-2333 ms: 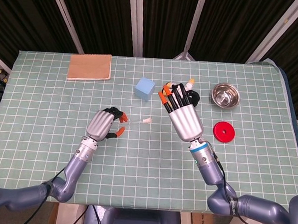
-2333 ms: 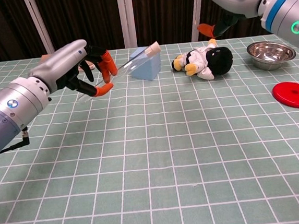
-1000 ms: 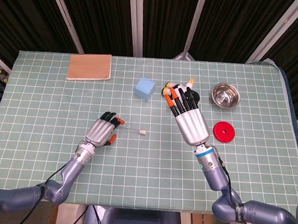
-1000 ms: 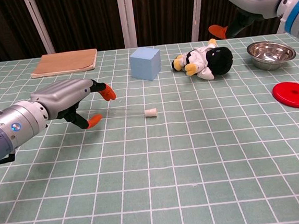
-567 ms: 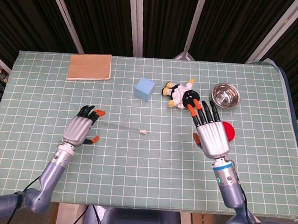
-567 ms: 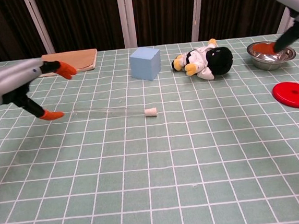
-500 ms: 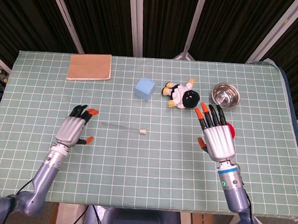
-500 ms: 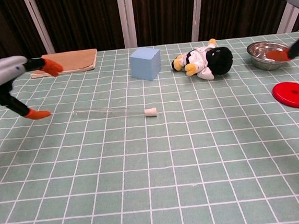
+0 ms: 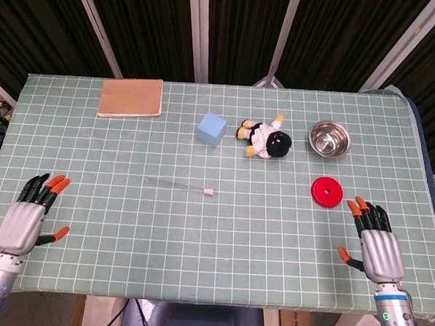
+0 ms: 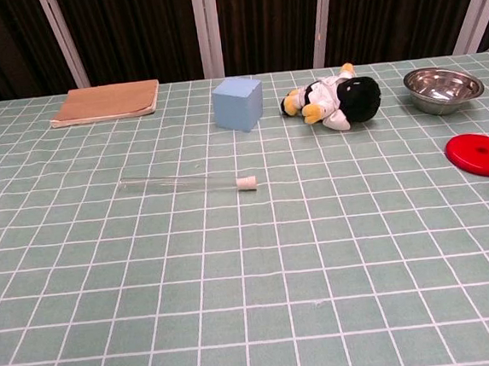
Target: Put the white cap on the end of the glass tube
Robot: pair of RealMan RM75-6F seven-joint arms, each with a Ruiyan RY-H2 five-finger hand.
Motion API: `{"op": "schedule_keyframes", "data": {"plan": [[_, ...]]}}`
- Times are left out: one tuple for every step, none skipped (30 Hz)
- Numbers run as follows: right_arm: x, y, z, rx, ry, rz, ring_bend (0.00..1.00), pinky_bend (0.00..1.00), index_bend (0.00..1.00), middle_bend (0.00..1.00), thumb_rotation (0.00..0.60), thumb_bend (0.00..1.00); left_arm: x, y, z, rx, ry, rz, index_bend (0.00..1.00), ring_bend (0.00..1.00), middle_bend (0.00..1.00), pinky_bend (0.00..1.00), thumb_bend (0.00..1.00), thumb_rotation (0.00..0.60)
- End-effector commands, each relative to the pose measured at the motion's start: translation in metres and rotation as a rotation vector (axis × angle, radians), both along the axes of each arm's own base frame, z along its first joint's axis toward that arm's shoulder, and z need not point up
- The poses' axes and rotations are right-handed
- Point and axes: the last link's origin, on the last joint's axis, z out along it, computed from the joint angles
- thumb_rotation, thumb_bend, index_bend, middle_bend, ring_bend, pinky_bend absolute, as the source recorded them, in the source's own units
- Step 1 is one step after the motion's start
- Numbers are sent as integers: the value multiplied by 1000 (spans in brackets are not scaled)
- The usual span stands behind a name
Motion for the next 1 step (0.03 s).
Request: {"op": "schedule_keyframes", "data": {"plan": [[-11,14,6,-16,8,13,0,0,0,0,600,289,-14,-17,19,42,22,14,118,9,78,0,220,600]]}}
